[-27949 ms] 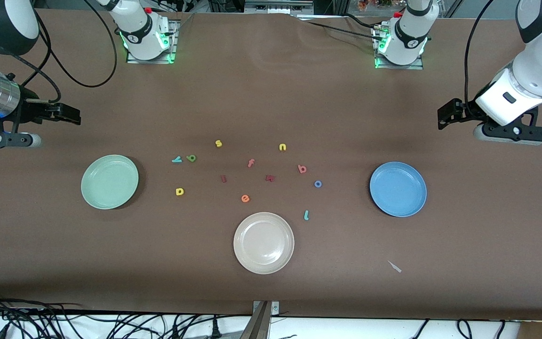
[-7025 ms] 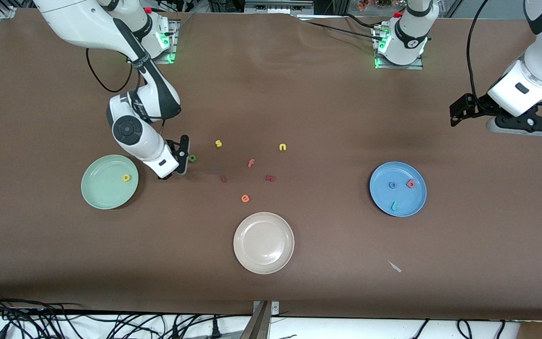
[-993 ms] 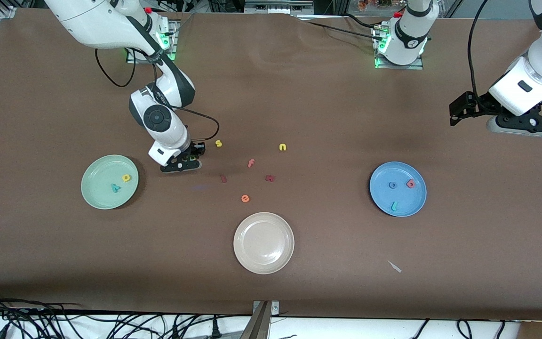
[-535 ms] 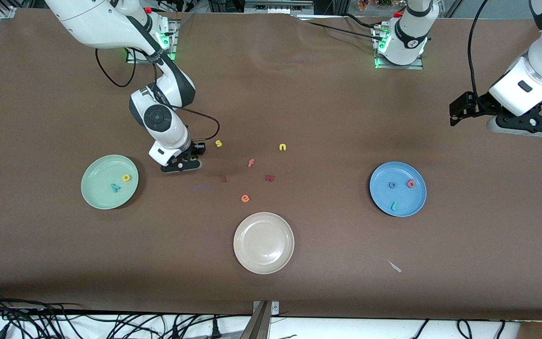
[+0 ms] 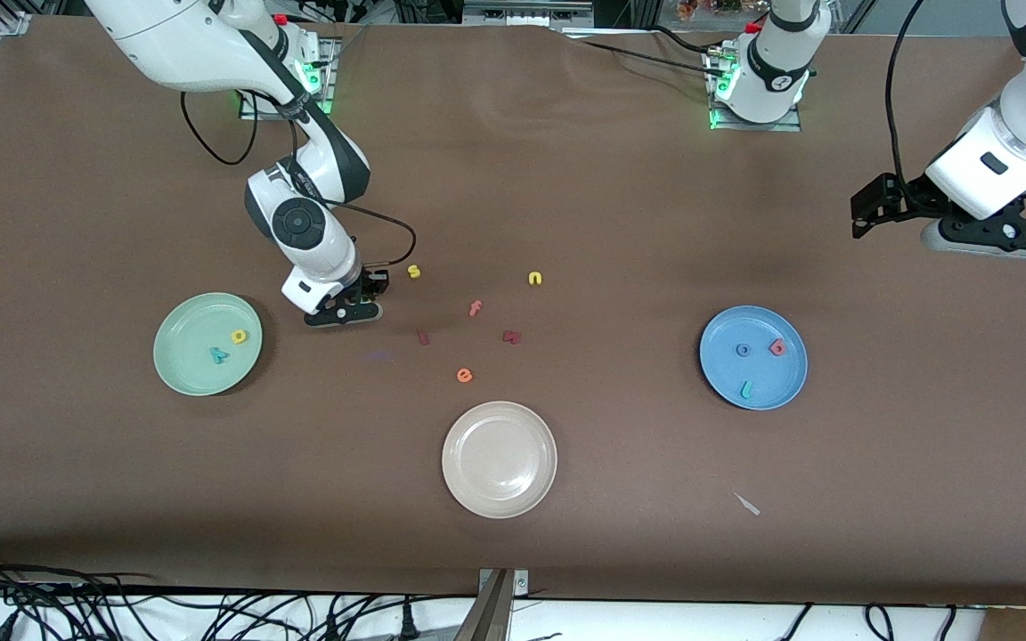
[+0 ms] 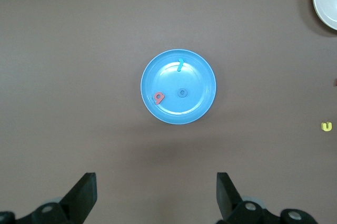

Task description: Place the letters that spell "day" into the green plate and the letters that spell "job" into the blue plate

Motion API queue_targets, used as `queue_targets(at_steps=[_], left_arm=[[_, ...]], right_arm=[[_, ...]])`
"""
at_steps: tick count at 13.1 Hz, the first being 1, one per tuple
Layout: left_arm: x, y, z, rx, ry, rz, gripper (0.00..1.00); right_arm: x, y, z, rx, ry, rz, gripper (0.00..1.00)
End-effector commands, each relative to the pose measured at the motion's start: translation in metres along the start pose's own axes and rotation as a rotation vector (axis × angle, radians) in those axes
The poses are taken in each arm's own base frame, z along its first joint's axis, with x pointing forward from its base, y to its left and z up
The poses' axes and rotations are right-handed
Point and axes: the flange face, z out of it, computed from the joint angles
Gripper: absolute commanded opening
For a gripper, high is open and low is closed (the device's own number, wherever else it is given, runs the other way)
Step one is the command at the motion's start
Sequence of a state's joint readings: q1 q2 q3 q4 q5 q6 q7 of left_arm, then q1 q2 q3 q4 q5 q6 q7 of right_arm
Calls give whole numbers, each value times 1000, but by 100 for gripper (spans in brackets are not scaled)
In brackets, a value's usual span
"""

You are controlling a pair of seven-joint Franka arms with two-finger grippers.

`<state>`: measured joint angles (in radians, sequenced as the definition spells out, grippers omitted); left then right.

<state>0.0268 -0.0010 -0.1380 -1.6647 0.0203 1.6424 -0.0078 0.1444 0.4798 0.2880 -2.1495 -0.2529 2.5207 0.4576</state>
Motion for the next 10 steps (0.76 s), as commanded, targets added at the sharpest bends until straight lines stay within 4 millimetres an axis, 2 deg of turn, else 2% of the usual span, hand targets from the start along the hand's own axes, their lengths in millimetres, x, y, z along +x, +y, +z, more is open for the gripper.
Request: queue_targets(at_steps=[1, 10], left_arm=[[3, 0, -6, 1, -3, -1, 100], [3, 2, -6, 1, -3, 2, 100]], right_arm=[[4, 1, 0, -8, -6, -7, 28], [14, 2, -12, -26, -26, 0, 26]])
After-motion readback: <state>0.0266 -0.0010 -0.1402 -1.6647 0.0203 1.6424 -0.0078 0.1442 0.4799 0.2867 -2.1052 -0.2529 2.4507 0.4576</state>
